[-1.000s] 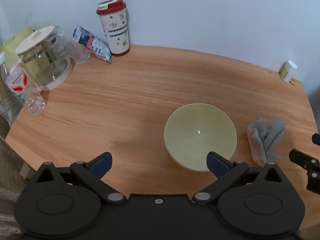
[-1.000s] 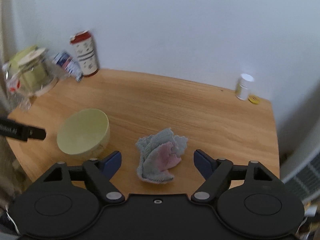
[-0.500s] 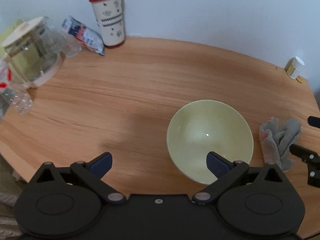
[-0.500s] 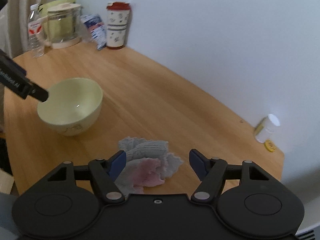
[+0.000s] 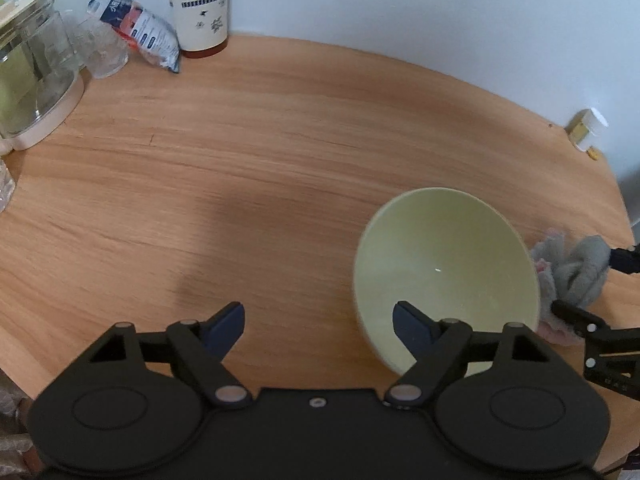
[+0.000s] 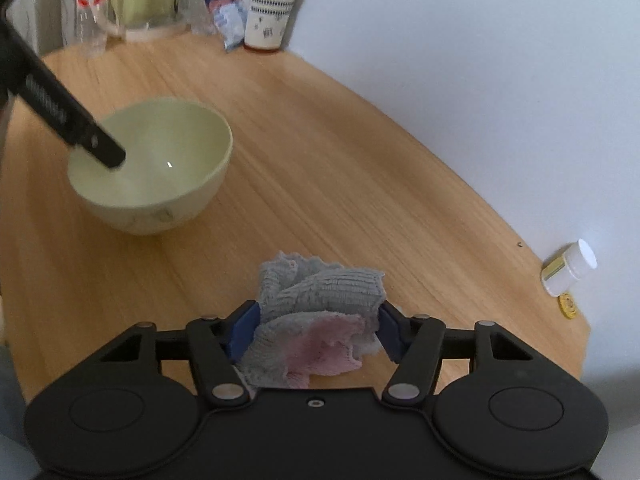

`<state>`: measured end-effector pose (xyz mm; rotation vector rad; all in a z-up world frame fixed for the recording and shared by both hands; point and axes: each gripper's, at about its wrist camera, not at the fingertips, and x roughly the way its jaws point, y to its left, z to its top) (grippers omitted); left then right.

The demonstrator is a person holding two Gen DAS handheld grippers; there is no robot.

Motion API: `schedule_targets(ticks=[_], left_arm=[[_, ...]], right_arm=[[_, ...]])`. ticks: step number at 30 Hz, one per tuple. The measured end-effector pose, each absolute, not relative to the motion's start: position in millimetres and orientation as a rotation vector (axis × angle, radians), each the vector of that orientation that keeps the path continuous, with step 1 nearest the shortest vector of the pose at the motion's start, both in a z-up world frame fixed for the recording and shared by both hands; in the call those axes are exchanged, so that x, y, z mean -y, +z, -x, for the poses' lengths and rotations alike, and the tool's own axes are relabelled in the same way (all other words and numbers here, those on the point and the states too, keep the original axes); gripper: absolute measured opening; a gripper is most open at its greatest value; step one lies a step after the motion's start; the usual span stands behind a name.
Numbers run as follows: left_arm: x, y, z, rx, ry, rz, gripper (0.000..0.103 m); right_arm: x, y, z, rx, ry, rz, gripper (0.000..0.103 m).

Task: Clean bowl
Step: 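Grasp the grey-pink cloth with the right tool while the left tool approaches the bowl rim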

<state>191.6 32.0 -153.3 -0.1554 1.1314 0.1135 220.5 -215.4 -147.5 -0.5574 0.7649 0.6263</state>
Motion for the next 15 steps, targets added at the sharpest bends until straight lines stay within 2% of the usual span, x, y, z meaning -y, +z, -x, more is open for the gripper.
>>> schedule_targets(ticks=[10,15], left_arm=[[-42,-163,-207,-1.162,0.053,0.154,0.075],[-42,-165,-214,-1.181,0.028,0.137,0.074]], right_arm=[[213,-156,-222,-0.836,0.591,0.523,0.049],[221,-160,-224,-0.869,0.568,0.453,0.049]])
